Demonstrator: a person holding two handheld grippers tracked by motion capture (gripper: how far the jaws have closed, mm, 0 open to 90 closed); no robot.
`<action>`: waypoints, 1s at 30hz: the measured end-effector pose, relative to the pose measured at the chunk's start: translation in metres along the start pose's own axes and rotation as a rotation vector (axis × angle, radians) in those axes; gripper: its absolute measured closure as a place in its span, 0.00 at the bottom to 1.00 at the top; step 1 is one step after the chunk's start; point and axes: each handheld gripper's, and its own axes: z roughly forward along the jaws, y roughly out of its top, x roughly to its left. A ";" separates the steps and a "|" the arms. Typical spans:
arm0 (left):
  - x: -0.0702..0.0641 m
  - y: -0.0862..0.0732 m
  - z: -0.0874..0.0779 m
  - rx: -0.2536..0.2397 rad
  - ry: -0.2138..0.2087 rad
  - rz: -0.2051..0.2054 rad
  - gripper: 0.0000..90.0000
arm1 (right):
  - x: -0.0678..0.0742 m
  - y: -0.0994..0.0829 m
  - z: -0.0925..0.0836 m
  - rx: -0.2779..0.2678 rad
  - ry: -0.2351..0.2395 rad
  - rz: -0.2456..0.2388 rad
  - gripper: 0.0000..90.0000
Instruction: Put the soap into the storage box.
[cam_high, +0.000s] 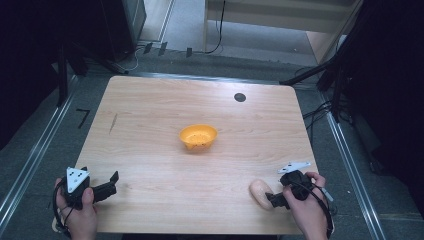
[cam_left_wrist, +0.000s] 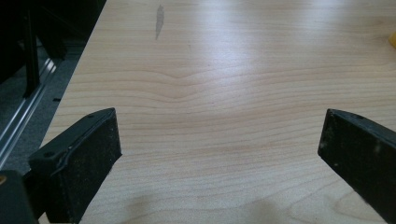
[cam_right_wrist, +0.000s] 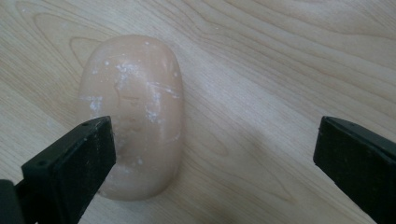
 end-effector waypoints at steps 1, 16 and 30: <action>0.000 0.000 0.000 0.001 0.000 0.002 0.00 | 0.002 0.001 0.002 0.002 0.006 -0.003 0.00; 0.001 0.000 0.000 0.007 0.000 0.002 0.00 | 0.015 0.006 0.006 -0.007 0.044 -0.003 0.00; 0.001 0.000 0.001 0.009 -0.001 0.001 0.00 | 0.023 0.006 0.017 0.005 0.060 0.020 0.01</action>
